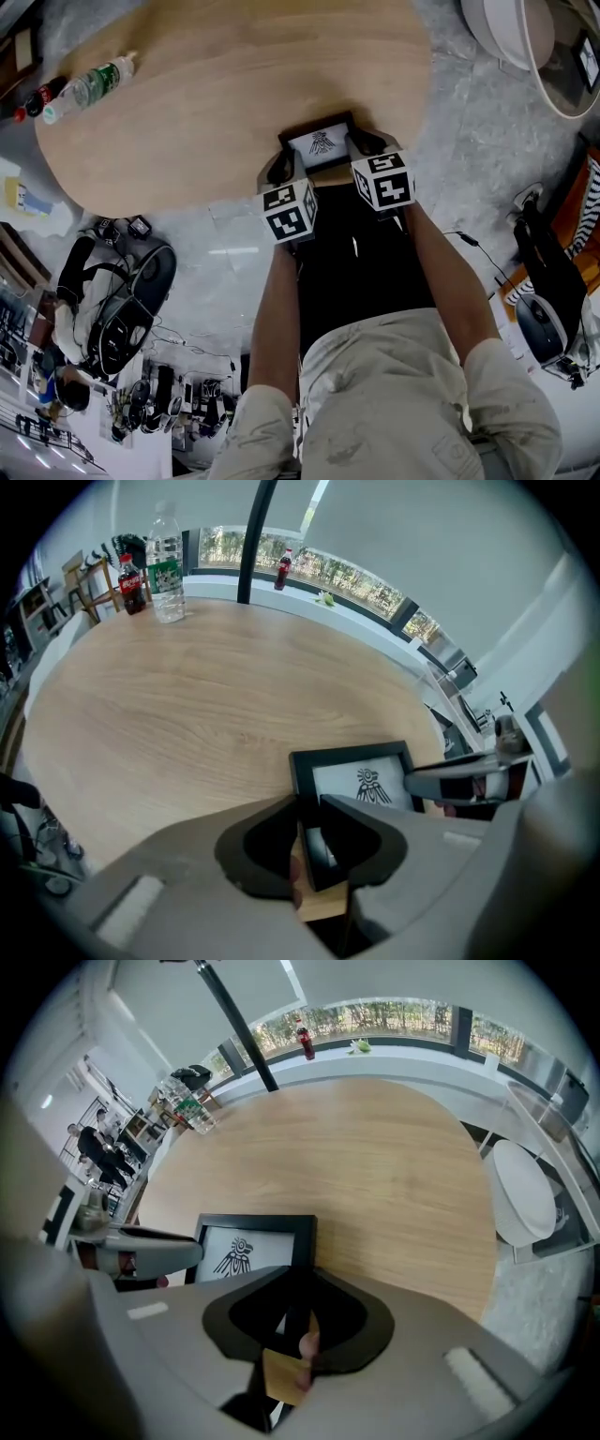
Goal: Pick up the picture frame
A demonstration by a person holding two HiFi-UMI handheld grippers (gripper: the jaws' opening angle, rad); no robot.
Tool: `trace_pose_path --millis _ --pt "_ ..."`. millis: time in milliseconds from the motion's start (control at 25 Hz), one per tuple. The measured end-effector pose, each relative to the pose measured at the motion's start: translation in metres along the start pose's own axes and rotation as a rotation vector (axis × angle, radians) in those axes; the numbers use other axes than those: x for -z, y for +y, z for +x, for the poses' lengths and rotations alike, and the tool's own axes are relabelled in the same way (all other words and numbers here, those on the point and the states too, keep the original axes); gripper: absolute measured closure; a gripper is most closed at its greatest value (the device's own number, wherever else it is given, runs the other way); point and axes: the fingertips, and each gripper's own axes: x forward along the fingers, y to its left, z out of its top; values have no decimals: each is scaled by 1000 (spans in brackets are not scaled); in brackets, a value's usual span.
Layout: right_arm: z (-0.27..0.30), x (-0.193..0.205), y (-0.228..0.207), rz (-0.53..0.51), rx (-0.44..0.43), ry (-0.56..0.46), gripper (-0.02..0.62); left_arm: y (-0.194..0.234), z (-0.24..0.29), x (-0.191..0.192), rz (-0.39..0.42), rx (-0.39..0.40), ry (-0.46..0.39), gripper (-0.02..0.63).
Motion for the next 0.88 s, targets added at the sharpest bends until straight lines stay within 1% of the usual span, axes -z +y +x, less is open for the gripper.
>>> trace_pose_path --millis 360,760,880 --pt "-23 -14 1 -6 16 -55 520 -12 -20 -18 26 1 -50 518" --pt "-68 -45 5 -29 36 -160 522 -33 -61 -54 70 -11 -140 518" --pt "-82 -47 4 -26 43 -194 522 -41 -72 -59 94 -12 -167 518"
